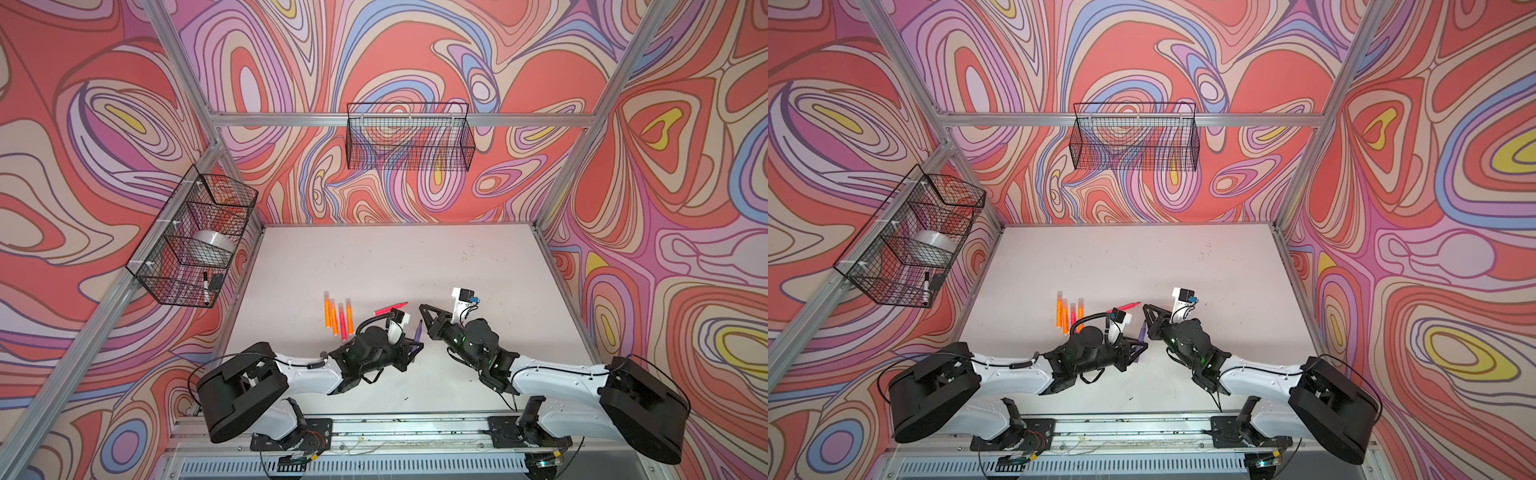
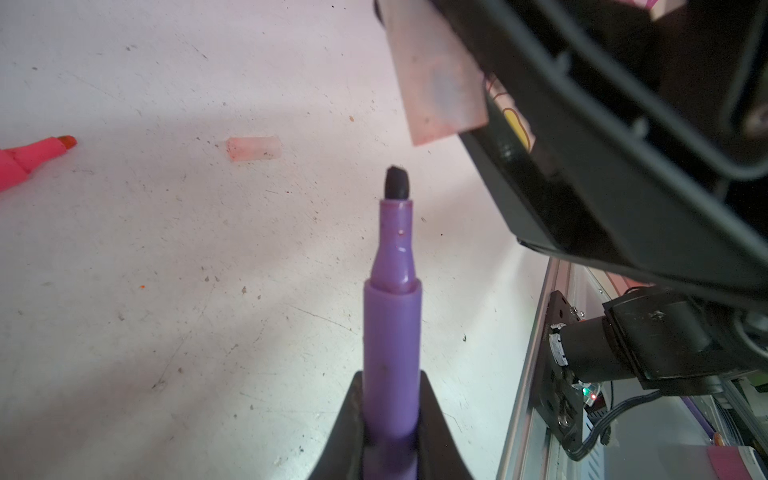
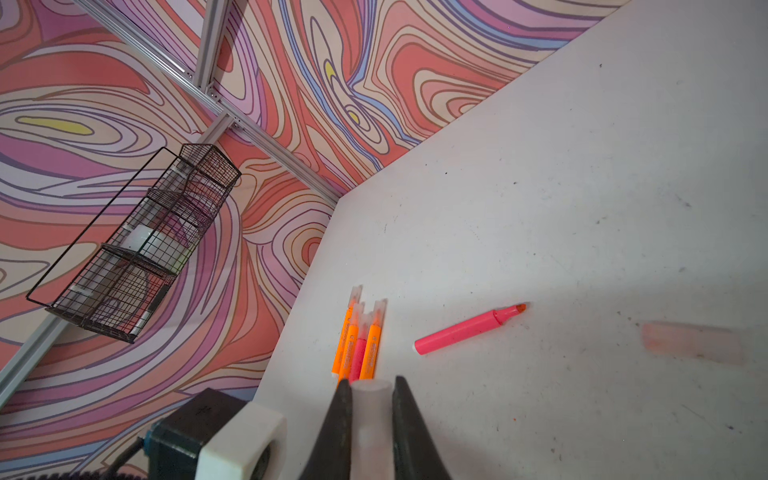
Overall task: Insert the pens into the pen caps
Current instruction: 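Lift the pink cap and carry it above the purple marker's tip with the right gripper, then lower the pink cap onto the purple marker tip held upright by the left gripper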
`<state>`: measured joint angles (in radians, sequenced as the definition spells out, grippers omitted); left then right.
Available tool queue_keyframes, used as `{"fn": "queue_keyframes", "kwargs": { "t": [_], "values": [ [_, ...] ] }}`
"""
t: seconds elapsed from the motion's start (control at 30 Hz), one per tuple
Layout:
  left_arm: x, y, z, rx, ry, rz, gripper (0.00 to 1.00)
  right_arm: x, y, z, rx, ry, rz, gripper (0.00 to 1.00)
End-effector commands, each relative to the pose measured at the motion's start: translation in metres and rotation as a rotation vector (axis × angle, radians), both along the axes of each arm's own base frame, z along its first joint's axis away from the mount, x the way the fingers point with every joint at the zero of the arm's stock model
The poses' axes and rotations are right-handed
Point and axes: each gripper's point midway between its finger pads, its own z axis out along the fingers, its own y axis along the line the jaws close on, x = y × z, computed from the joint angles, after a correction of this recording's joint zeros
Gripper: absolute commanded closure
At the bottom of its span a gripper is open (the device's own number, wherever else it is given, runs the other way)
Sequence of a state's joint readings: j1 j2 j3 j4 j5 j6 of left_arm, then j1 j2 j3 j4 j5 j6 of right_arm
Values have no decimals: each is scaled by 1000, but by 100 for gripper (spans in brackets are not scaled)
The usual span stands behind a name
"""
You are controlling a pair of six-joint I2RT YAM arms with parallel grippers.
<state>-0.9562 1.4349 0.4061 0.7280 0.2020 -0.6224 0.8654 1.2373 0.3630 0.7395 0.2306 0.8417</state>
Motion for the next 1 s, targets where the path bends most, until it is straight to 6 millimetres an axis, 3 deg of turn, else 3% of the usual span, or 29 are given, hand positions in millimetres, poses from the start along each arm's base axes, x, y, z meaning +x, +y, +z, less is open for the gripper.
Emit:
{"fn": "queue_keyframes", "kwargs": {
  "t": [0.0,0.67,0.83,0.97],
  "values": [
    [0,-7,14,-53,-17,-13,100,4,0,7,-7,-20,-20,95],
    [9,1,16,-44,-23,59,100,-8,16,-9,4,4,41,99],
    [9,1,17,-45,-24,57,100,-7,8,-15,-9,10,7,98],
    [6,-1,15,-42,-18,37,100,-5,2,-8,-23,-5,-25,98]
  ]
}}
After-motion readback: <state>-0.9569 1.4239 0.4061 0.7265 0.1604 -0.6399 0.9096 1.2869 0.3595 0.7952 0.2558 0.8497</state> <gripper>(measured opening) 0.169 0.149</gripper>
